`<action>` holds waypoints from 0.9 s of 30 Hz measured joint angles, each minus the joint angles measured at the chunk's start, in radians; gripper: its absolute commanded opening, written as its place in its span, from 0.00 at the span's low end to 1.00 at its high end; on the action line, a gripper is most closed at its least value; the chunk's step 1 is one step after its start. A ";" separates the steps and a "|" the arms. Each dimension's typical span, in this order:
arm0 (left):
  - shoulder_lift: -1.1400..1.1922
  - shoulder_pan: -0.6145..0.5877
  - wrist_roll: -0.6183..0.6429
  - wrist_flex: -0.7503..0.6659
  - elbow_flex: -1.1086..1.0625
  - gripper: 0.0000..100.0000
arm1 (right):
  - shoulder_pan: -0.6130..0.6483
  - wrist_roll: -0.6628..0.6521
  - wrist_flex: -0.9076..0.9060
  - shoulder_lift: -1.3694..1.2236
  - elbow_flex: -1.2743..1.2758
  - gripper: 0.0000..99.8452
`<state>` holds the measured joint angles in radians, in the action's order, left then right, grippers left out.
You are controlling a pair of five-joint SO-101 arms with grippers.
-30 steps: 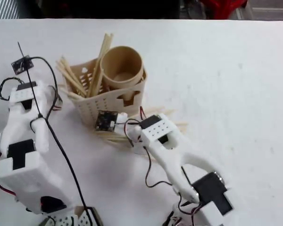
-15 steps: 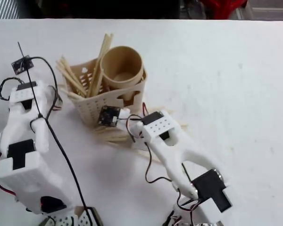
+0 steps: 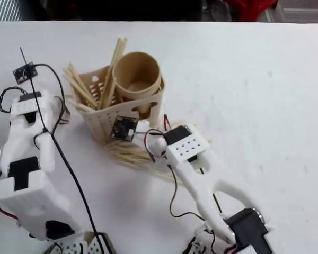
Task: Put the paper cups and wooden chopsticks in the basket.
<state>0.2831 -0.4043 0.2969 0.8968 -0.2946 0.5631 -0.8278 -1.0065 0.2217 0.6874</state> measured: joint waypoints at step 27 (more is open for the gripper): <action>0.000 -0.012 0.003 -0.002 0.000 0.10 | 0.009 0.011 0.084 -0.141 0.028 0.04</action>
<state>0.2831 -0.4166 0.3000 0.8953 -0.2946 0.5723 -0.8170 -0.9221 0.0806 0.7150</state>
